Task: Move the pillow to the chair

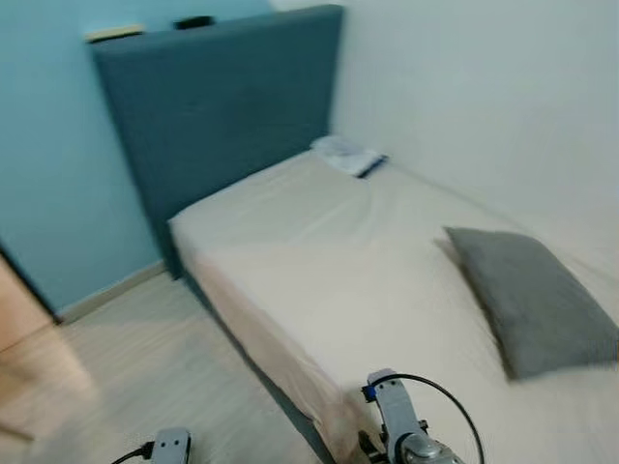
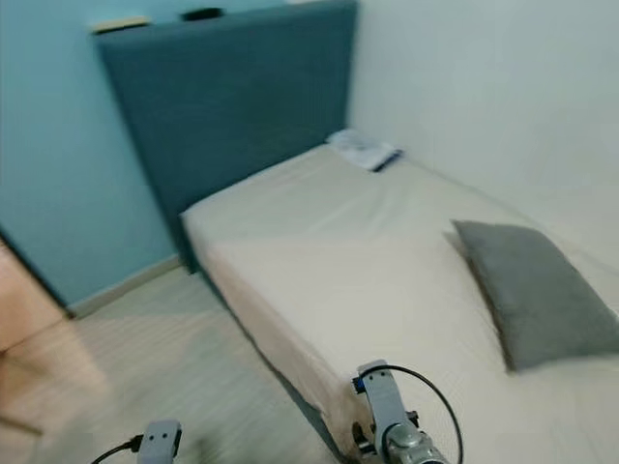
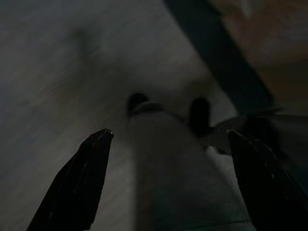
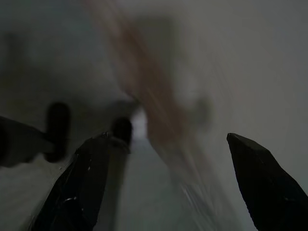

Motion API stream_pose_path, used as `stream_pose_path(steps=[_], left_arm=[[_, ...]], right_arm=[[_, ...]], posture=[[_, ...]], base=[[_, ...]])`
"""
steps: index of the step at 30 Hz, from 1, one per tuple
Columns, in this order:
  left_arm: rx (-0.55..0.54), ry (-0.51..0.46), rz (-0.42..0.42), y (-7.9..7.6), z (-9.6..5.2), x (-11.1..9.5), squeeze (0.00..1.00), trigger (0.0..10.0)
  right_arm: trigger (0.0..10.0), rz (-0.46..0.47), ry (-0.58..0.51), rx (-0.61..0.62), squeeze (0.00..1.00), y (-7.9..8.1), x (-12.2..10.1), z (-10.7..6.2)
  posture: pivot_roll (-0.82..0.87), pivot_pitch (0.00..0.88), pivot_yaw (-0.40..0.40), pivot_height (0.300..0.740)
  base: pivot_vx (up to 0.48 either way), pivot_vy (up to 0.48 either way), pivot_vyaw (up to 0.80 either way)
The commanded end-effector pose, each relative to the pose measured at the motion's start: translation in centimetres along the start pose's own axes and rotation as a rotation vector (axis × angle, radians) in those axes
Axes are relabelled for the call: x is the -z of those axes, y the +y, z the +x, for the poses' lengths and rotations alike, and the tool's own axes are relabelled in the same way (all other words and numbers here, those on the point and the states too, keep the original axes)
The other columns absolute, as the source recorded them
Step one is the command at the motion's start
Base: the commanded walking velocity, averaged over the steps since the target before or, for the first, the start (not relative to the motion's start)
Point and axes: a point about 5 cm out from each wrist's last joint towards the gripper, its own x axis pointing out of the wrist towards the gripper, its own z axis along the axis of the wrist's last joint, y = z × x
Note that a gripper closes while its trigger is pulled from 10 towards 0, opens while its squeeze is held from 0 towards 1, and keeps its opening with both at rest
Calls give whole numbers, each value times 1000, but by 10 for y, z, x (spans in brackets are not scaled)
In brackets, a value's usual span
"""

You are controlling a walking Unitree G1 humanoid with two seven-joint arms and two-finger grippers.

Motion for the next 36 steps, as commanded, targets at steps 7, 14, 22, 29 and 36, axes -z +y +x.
stream_pose_path(steps=[7, 14, 22, 29, 36], left_arm=[[22, 62, 51, 1, -3, 13, 0, 10000], [0, 49, 15, 1, -2, 11, 0, 10000], [-26, 35, 3, 3, -2, 9, 0, 10000], [-96, -103, -38, 18, -3, -17, 0, 10000], [-41, -332, -38, 24, -3, -69, 0, 10000]], right_arm=[[10000, 0, 0, -9, 0, 4, -2, 1], [10000, -1, 7, -13, 0, 5, 0, 0], [10000, 8, 22, -35, 0, 9, 4, 0], [10000, 73, -93, 0, 0, 0, -30, 1], [10000, 150, -261, 61, 0, -19, -79, -4]], posture=[[-3, 70, -46, 740], [-4, 74, -42, 740], [-7, 74, -44, 740], [-5, 65, -42, 725], [-3, 68, -43, 685]], base=[[0, -66, 0], [0, -198, 0], [0, 0, 0], [0, 0, 0], [0, 0, 0]])
